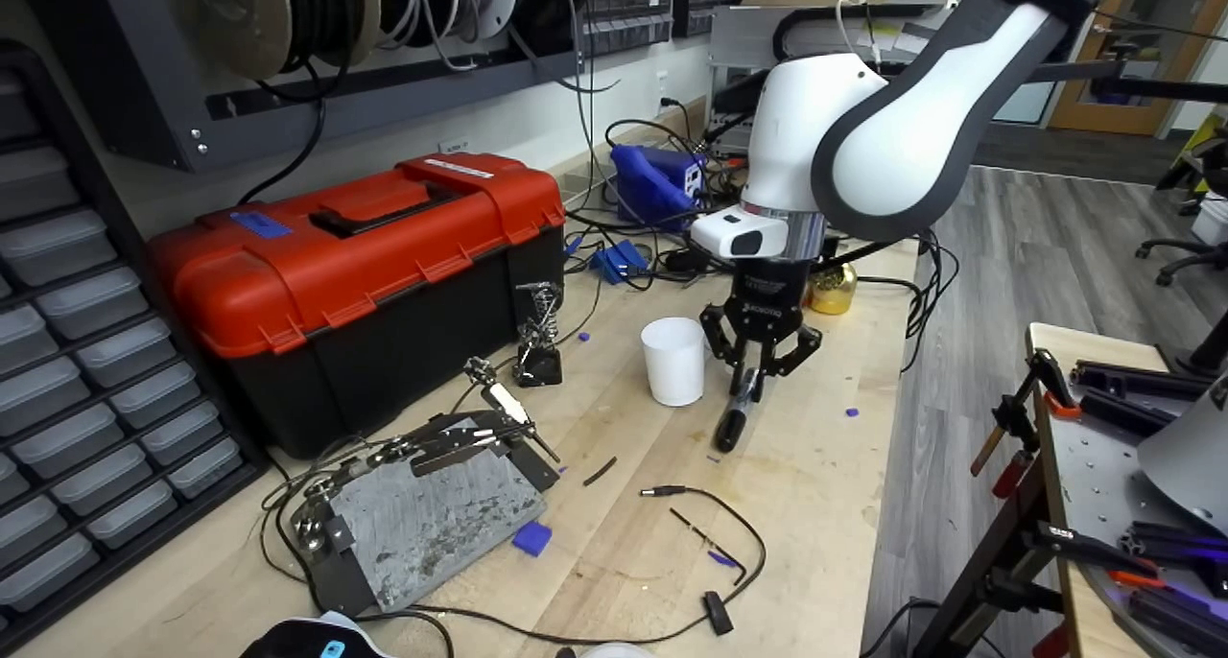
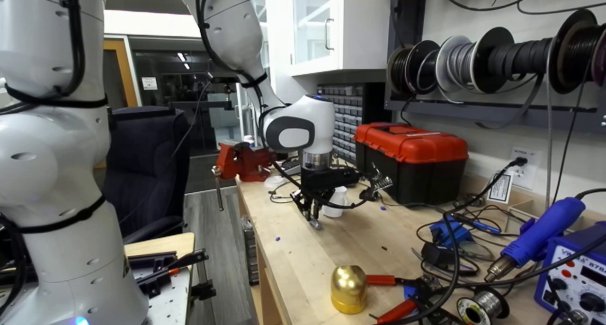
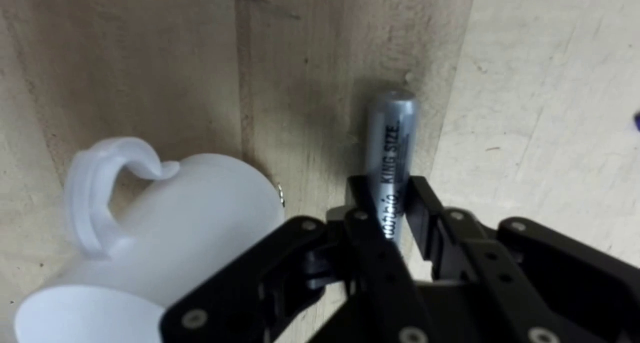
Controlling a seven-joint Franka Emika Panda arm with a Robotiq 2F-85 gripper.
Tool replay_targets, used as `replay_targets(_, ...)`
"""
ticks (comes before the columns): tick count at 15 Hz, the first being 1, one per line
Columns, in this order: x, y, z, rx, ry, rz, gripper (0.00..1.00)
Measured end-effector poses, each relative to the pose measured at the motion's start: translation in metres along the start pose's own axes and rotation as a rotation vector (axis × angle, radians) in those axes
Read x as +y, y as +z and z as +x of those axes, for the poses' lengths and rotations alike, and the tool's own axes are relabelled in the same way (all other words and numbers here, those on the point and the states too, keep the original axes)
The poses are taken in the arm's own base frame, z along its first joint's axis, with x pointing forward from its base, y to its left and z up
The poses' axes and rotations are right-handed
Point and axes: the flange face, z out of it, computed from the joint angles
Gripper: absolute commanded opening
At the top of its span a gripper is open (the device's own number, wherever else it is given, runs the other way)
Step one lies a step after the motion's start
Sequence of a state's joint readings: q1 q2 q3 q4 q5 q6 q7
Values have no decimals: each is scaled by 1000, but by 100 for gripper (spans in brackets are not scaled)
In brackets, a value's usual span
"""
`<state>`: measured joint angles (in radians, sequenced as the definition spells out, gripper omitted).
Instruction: Put the black marker into the white cup
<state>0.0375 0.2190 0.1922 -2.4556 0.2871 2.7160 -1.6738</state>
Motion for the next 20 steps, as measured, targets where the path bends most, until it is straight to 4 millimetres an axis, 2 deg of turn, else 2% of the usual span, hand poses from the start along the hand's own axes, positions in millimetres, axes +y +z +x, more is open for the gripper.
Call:
replay_targets(8, -1, -9, -19, -7, 34, -13, 6)
replay_targets(20, 3, -84, -41, -169, -5, -150, 6)
